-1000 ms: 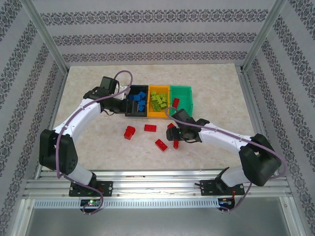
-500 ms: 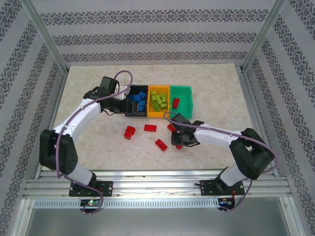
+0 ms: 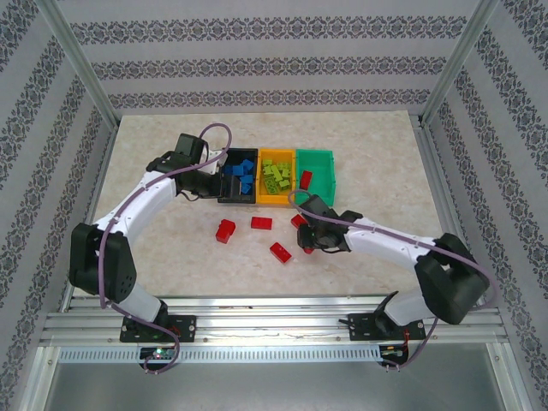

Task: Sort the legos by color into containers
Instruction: Pick up the lego from the bottom-center of the table, then place the lego in the container.

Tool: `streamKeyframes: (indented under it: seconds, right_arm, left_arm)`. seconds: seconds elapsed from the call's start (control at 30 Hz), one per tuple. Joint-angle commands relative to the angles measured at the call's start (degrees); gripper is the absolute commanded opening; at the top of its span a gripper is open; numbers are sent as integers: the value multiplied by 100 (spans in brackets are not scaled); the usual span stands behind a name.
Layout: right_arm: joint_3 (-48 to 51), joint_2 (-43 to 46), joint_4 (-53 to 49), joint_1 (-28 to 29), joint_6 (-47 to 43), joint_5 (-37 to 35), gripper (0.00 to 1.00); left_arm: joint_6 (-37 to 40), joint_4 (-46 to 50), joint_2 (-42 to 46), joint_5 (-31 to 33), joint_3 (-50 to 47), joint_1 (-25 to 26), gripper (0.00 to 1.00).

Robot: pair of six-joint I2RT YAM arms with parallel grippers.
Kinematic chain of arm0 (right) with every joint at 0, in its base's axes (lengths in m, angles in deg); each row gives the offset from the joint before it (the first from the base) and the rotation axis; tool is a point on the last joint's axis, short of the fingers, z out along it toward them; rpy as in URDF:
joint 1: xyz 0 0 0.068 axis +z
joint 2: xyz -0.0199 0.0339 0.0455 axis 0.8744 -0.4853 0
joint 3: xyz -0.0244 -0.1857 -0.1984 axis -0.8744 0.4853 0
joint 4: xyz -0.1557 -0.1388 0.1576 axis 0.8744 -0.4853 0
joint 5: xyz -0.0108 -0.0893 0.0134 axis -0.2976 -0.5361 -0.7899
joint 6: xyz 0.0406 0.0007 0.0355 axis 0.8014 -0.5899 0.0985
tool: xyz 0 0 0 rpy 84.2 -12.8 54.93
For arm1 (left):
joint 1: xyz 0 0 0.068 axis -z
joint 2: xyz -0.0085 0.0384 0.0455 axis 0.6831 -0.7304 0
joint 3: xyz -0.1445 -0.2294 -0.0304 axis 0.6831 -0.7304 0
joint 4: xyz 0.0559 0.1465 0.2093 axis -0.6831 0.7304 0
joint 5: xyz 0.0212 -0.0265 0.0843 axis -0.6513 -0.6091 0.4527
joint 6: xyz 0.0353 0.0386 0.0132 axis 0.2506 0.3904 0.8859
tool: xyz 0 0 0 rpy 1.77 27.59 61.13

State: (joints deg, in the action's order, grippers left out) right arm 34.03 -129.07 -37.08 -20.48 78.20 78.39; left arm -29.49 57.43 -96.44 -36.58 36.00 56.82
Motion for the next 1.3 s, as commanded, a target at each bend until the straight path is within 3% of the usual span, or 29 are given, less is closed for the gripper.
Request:
streamKeyframes:
  seconds: [0.0,0.3,0.5,0.67,0.87,1.03,1.27]
  right_arm:
    - [-109,343,236,-127,-59,-304,26]
    - [-367,140,1340,-1570,-450,846,28]
    - [-1462,-1002,1251,-2281,-777,1330,31]
    - [-2403,-1945,1121,-2419,-1081,1461,33]
    - [-3090,-2449,821,-2535,-1497,921,35]
    - [-3378,-2525,534,-2574,-1708,709,40]
    - [-2656,-1848,681,-2202,-1664,993,43]
  left_arm:
    - [106,7,-107,-146,32,-67,62]
    - [142,245,-269,9,135,-65,63]
    - [177,282,-246,60,153,-72,62]
    - [196,302,-246,52,163,-73,62]
    - [203,293,-224,16,165,-66,62]
    - [233,324,-233,35,181,-69,63]
    - [240,329,-240,34,188,-65,63]
